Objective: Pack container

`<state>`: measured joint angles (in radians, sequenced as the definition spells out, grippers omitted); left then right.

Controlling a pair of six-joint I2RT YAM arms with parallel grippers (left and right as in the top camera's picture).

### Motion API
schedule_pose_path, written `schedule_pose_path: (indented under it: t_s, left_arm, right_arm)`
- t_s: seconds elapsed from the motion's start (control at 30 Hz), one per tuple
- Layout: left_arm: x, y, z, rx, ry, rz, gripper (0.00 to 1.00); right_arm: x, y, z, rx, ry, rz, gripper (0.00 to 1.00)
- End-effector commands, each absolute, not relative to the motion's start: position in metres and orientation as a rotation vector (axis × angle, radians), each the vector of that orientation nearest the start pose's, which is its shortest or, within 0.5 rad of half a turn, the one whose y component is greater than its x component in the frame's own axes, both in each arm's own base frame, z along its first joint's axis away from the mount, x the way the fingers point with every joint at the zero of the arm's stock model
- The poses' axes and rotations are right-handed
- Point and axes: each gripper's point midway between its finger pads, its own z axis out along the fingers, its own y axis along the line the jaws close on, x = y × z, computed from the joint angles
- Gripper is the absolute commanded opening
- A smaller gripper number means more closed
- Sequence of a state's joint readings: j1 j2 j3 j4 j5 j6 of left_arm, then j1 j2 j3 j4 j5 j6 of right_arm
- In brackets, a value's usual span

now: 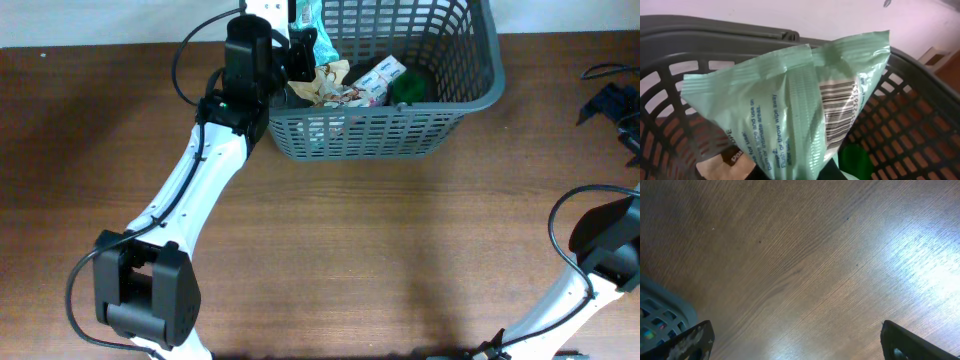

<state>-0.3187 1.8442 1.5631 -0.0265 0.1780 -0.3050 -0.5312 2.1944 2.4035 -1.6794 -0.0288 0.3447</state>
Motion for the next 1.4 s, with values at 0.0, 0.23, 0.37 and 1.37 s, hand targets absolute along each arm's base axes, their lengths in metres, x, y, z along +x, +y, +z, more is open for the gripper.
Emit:
schedule_pose_path:
  t_s: [0.0, 0.23, 0.37, 1.37]
  left_arm:
    - [0.537, -0.207, 0.293, 0.154, 1.886, -0.569, 0.15]
    - [0.538, -0.208, 0.297, 0.155, 1.868, -0.572, 0.36]
    - [0.54, -0.209, 0.31, 0.159, 1.819, -0.582, 0.45]
    - [0.306, 0.006, 0.469, -0.23, 1.794, -0.285, 0.77]
  right_arm:
    - [0.369, -0.209, 0.197, 1.296, 2.739, 0.042, 0.99]
    - [0.369, -0.209, 0.197, 1.296, 2.739, 0.042, 0.99]
    - [0.369, -0.209, 0.197, 1.296, 2.739, 0.042, 0.99]
    - [0.369, -0.209, 0.197, 1.296, 2.739, 0.042, 0.99]
